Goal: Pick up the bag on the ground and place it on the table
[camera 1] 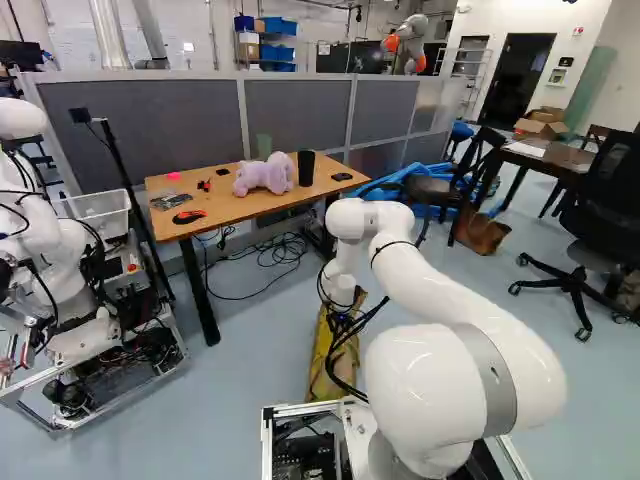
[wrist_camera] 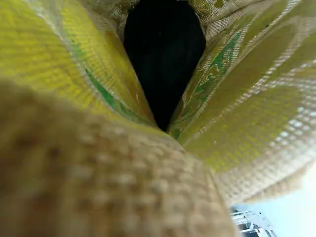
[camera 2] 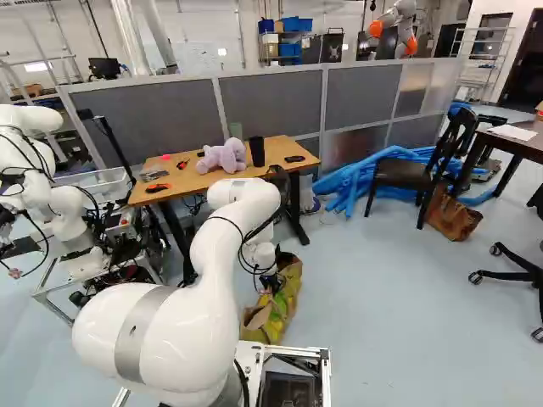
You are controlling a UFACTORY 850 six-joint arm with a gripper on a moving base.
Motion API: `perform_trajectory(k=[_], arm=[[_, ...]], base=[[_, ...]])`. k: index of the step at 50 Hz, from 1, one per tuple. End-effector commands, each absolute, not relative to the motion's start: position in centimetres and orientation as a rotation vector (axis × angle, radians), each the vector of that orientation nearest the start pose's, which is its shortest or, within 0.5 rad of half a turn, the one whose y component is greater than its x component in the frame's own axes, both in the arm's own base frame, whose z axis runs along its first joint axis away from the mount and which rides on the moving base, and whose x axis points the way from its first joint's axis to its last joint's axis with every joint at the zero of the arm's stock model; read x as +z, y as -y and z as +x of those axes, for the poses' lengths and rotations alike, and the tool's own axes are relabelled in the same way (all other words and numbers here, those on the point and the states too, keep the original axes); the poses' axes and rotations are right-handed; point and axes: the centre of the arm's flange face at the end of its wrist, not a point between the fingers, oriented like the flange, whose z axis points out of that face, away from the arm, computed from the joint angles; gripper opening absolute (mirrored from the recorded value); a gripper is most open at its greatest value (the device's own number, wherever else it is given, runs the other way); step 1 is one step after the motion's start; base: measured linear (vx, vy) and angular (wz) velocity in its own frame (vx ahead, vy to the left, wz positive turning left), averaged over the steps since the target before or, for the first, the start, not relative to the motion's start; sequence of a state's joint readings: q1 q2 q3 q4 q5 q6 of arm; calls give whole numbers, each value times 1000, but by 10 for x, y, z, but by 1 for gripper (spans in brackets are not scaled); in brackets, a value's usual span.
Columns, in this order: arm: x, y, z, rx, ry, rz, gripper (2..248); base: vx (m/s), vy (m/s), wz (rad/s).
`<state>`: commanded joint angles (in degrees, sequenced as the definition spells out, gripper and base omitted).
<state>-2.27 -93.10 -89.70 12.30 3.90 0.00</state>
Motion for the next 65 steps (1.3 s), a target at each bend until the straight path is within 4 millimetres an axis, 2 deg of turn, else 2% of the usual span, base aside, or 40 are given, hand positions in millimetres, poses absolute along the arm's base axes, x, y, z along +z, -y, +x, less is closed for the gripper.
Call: perform_trajectory(k=[65], arm=[[-83,22,513,-32,-400,-3129,23]], base=[[0,0,0]])
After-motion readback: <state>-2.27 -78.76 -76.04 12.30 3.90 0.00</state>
